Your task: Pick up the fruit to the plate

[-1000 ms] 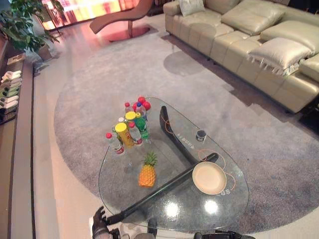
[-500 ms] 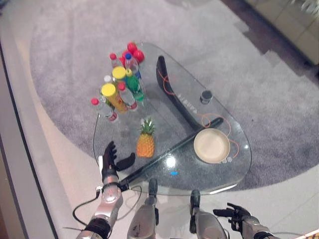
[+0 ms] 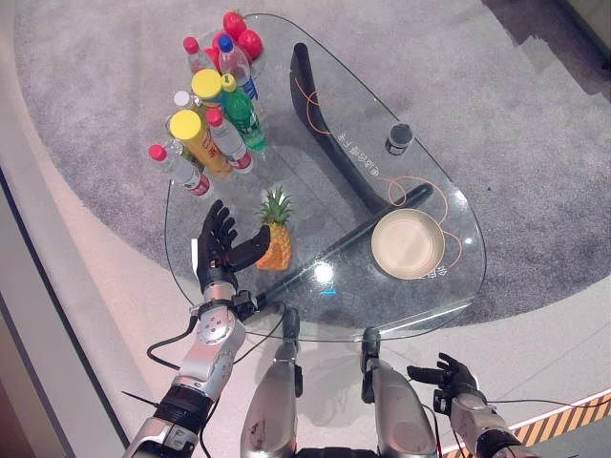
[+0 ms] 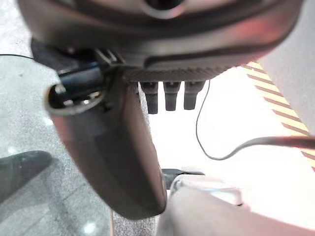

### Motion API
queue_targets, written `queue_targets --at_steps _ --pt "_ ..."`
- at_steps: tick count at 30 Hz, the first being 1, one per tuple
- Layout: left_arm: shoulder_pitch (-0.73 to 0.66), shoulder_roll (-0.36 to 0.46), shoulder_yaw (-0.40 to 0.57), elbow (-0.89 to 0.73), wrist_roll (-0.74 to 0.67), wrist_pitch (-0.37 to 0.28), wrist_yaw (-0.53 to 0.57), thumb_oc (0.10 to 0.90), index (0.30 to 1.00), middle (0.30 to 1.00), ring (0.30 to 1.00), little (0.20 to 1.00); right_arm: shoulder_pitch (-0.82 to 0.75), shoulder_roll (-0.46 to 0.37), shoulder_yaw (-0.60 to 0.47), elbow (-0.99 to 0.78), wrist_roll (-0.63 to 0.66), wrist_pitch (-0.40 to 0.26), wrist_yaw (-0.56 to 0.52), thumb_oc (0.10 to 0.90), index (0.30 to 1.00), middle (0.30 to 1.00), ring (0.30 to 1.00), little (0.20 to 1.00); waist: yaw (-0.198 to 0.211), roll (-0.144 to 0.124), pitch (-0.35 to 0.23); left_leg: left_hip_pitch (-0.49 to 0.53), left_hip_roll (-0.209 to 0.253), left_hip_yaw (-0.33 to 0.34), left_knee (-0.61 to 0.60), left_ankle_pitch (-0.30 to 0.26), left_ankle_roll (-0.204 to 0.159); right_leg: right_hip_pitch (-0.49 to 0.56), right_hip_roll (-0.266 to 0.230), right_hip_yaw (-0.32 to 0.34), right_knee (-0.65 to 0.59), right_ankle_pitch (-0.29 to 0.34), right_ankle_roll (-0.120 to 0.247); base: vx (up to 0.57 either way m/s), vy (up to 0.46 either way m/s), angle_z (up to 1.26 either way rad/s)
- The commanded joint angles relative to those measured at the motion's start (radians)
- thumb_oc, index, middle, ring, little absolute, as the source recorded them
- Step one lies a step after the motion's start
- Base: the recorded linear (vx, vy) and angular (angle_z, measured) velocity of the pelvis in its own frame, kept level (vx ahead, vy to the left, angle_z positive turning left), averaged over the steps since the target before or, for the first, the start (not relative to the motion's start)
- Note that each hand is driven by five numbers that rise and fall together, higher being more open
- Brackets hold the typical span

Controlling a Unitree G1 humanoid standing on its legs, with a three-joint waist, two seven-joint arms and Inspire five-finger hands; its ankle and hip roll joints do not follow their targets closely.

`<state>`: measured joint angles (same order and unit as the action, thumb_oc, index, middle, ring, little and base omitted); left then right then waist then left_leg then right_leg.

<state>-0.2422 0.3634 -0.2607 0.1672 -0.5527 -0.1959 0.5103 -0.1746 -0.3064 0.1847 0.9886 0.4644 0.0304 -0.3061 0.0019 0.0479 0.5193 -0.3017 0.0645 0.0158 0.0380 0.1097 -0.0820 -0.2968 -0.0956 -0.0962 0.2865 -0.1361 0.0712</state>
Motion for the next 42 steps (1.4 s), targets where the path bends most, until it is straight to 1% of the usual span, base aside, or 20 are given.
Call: queue_targets --at_steps 1,7,8,15,19,24,26,29,34,39,42 --pt "-0.05 0.024 0.032 -0.107 0.022 -0.017 0.003 0.8 0.9 0.9 0.9 0.9 0.052 -0.007 0.037 -0.058 0.044 -0.009 -0.055 0.8 0.9 0.9 0.9 0.9 -0.001 -0.053 0.001 -0.047 -0.058 0.009 0.182 -0.074 0.056 0.019 -0.009 -0.042 -0.147 0.198 -0.034 0.0 0.0 0.0" --pt "-0.06 0.025 0.013 -0.089 0.024 0.009 0.004 0.8 0.9 0.9 0.9 0.9 0.048 -0.014 0.055 -0.081 0.059 0.0 -0.066 0.8 0.9 0.9 0.9 0.9 -0.008 -0.057 0.001 -0.083 -0.056 0.02 0.198 -0.074 0.058 -0.023 -0.011 -0.039 -0.134 0.203 -0.034 0.0 0.011 -0.04" --pt "-0.062 0.025 0.007 -0.081 0.028 0.007 0.017 0.8 0.9 0.9 0.9 0.9 0.048 -0.022 0.063 -0.097 0.063 0.007 -0.068 0.8 0.9 0.9 0.9 0.9 -0.015 -0.059 0.001 -0.108 -0.054 0.025 0.215 -0.077 0.058 -0.051 -0.009 -0.033 -0.123 0.205 -0.035 0.01 0.044 -0.03" --pt "-0.082 0.022 -0.007 -0.039 0.044 0.015 0.036 0.8 0.9 0.9 0.9 0.9 0.048 -0.029 0.08 -0.103 0.077 0.017 -0.058 0.8 0.9 0.9 0.9 0.9 -0.024 -0.064 0.001 -0.147 -0.052 0.03 0.244 -0.083 0.059 -0.096 -0.013 -0.022 -0.102 0.207 -0.034 0.0 0.007 0.0" --pt "-0.099 0.02 -0.019 0.0 0.05 0.02 0.019 0.8 0.9 0.9 0.9 0.9 0.042 -0.034 0.092 -0.1 0.083 0.014 -0.056 0.8 0.9 0.9 0.9 0.9 -0.028 -0.068 0.001 -0.169 -0.054 0.033 0.261 -0.087 0.06 -0.121 -0.016 -0.017 -0.089 0.21 -0.032 0.0 0.008 0.0" --pt "-0.121 0.024 -0.023 0.061 0.033 0.016 -0.003 0.8 0.9 0.9 0.9 0.9 0.04 -0.044 0.103 -0.118 0.087 0.027 -0.059 0.8 0.9 0.9 0.9 0.9 -0.039 -0.071 0.001 -0.191 -0.05 0.047 0.282 -0.095 0.061 -0.151 -0.016 -0.003 -0.071 0.208 -0.028 0.02 0.044 -0.01" --pt "-0.149 0.029 -0.022 0.091 0.056 0.017 0.01 0.8 0.9 0.9 0.9 0.9 0.035 -0.05 0.11 -0.124 0.092 0.033 -0.051 0.8 0.9 0.9 0.9 0.9 -0.047 -0.075 0.001 -0.207 -0.048 0.052 0.283 -0.091 0.062 -0.174 -0.017 0.002 -0.065 0.213 -0.026 0.0 0.033 -0.08" --pt "-0.188 0.043 -0.02 0.137 0.098 0.019 0.025 0.8 0.9 0.9 0.9 0.9 0.039 -0.049 0.12 -0.136 0.096 0.034 -0.051 0.8 0.9 0.9 0.9 0.9 -0.055 -0.079 0.001 -0.222 -0.046 0.058 0.295 -0.098 0.062 -0.195 -0.016 0.012 -0.053 0.211 -0.024 0.01 0.017 -0.1" --pt "-0.243 0.065 -0.016 0.206 0.114 0.02 0.027 0.8 0.9 0.9 0.9 0.9 0.038 -0.051 0.135 -0.143 0.101 0.035 -0.041 0.8 0.9 0.9 0.9 0.9 -0.066 -0.085 0.001 -0.237 -0.042 0.067 0.296 -0.099 0.061 -0.22 -0.015 0.02 -0.047 0.211 -0.021 0.0 0.0 0.0" --pt "-0.281 0.067 -0.021 0.255 0.116 0.008 0.024 0.8 0.9 0.9 0.9 0.9 0.03 -0.05 0.146 -0.128 0.112 0.021 -0.026 0.8 0.9 0.9 0.9 0.9 -0.072 -0.095 0.001 -0.258 -0.039 0.075 0.302 -0.099 0.058 -0.241 -0.014 0.024 -0.044 0.215 -0.017 0.0 0.0 0.0" --pt "-0.301 0.066 -0.026 0.272 0.134 0.007 0.032 0.8 0.9 0.9 0.9 0.9 0.026 -0.049 0.151 -0.134 0.112 0.024 -0.027 0.8 0.9 0.9 0.9 0.9 -0.077 -0.098 0.001 -0.268 -0.038 0.079 0.302 -0.099 0.058 -0.255 -0.014 0.027 -0.042 0.216 -0.016 0.0 0.0 0.0"
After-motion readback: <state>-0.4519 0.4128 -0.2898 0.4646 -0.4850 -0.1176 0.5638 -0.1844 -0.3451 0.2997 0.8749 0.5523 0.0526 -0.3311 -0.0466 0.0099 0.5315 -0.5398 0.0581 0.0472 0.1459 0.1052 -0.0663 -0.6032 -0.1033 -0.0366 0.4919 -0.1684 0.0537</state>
